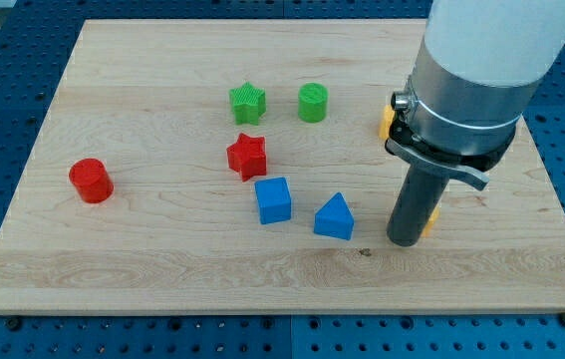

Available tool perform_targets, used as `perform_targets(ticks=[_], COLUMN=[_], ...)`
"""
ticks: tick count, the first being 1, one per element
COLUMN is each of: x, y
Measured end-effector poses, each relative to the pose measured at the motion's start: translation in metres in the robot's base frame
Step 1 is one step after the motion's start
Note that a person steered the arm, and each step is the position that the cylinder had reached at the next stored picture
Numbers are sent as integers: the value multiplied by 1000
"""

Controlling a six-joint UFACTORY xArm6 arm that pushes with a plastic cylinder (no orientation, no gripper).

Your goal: Move your arm towards the blue triangle

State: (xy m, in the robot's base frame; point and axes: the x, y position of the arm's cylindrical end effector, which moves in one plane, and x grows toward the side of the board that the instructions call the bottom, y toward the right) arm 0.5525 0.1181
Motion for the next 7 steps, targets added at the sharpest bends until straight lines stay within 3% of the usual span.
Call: perform_targets(ticks=[4,7], x=[-16,50], y=[5,-4])
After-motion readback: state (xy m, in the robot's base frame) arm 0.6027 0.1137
